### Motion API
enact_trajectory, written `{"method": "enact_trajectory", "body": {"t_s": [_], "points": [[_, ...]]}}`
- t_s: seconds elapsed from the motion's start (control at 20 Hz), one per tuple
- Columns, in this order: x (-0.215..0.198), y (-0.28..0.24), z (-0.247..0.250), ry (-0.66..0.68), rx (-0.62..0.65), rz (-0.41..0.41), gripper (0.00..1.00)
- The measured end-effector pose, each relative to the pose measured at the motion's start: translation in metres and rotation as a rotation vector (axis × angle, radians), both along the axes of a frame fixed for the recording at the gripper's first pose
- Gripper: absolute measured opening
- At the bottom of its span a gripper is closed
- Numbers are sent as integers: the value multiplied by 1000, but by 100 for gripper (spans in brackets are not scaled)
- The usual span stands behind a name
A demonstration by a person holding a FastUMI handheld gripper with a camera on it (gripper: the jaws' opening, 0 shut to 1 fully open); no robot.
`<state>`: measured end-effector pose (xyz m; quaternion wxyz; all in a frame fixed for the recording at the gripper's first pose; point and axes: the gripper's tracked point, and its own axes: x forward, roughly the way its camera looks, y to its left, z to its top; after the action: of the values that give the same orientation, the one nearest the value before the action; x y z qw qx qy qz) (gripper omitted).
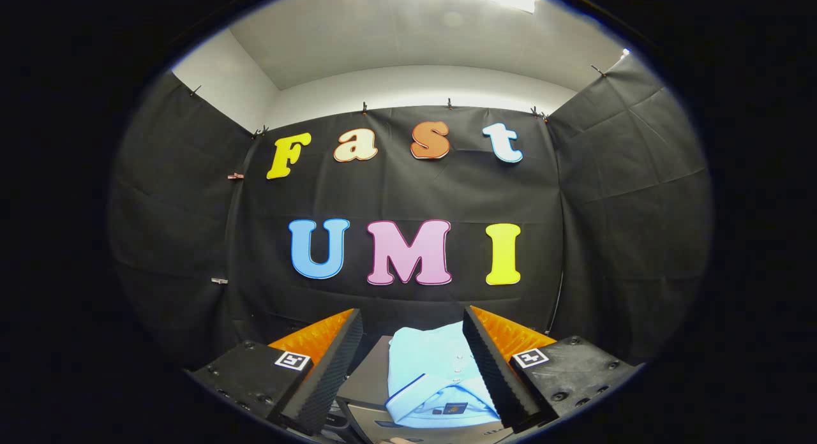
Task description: Put the clothes into the washing machine and then close the washing machine lid.
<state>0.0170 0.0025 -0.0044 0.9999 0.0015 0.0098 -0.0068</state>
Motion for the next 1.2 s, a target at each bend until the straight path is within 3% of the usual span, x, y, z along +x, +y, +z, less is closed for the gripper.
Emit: {"method": "enact_trajectory", "body": {"t_s": [0.45, 1.2], "points": [[20, -18, -3, 43, -9, -59, 99], [137, -75, -49, 305, 77, -160, 98]]}}
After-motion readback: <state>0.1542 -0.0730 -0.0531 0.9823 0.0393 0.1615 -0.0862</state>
